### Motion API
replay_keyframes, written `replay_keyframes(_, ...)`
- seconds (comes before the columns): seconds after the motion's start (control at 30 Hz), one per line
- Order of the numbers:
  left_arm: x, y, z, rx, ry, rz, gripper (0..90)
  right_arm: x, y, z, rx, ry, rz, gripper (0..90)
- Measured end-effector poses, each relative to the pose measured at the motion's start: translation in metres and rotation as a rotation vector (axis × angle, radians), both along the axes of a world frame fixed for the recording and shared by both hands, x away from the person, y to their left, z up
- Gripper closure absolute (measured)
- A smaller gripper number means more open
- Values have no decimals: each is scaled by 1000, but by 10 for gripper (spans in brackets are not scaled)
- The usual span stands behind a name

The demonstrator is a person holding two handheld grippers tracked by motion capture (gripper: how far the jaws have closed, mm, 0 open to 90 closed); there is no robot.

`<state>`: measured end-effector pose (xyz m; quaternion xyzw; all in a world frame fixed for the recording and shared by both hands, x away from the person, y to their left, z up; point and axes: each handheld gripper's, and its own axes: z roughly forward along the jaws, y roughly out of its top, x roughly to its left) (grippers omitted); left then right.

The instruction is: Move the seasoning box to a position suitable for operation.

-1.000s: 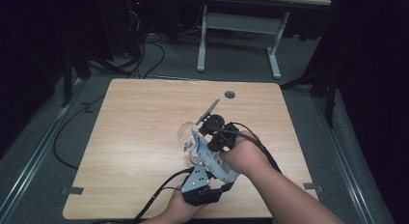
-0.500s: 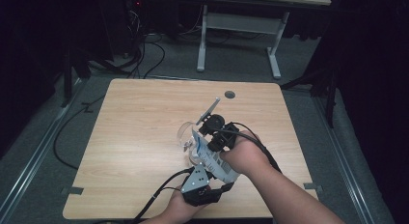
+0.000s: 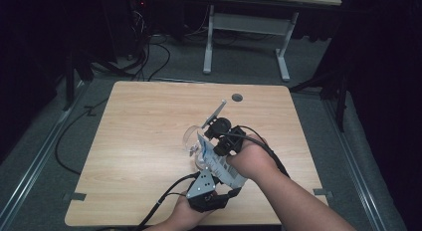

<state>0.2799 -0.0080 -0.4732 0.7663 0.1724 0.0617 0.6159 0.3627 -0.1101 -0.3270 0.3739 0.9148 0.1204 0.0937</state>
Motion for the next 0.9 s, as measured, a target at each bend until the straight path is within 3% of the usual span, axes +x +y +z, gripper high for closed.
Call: replay_keyframes(0.9, 1, 3, 3, -17, 0, 4, 568, 1, 4, 3, -1, -5, 9, 900)
